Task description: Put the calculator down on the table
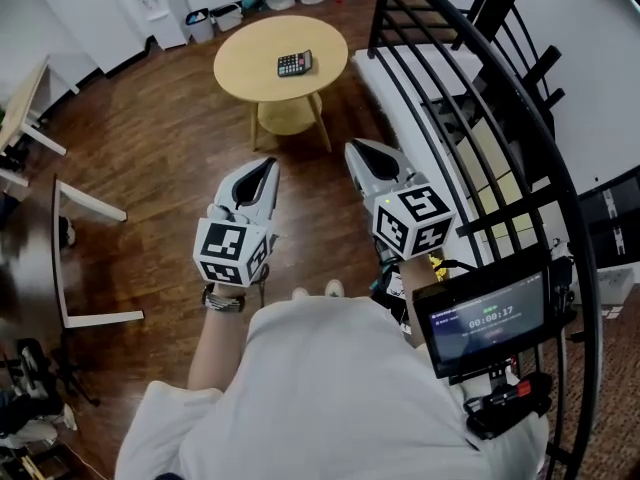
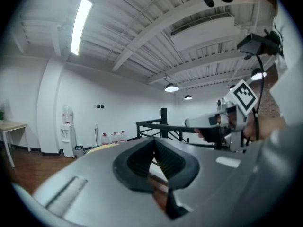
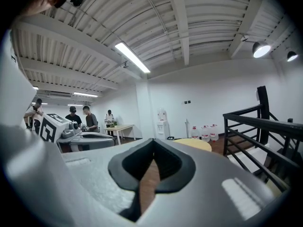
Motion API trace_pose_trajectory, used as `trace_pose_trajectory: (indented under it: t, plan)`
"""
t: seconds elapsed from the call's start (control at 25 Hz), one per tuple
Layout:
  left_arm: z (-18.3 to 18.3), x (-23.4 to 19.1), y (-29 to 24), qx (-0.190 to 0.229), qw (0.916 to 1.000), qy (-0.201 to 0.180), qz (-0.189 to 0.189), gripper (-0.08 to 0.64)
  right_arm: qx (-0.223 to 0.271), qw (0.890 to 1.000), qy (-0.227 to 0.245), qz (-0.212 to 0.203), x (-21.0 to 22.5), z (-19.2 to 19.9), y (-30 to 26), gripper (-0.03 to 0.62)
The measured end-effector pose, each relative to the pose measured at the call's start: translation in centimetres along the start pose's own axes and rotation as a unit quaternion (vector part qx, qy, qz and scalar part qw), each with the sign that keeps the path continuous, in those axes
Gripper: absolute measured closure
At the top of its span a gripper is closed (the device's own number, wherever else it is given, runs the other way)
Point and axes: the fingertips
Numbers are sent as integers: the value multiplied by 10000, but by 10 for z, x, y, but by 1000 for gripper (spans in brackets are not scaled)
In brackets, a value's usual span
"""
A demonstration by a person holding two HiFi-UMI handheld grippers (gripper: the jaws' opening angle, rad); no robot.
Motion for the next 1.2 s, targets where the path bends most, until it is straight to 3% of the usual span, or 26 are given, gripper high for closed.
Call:
trace_pose_trajectory:
  t: [0.24,0.84,1.2]
  plan:
    - [1,-2,-3,70,9999,-36,101,552,-5,9995,302,-42,-11,4,-3,590]
    - [2,-11,7,83,9999,-18,110,552,106,9990,420,-101,-31,-4,-12,589]
    - [2,-16,8,73,9999,-6,156,552,128,9973,717,-124,-40,-6,-17,590]
Point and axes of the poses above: the fingertips, and each gripper's own axes: y backward along the fingers, x to its right, z out of its underside, and after that the axes turned 13 degrees about z, right-handed
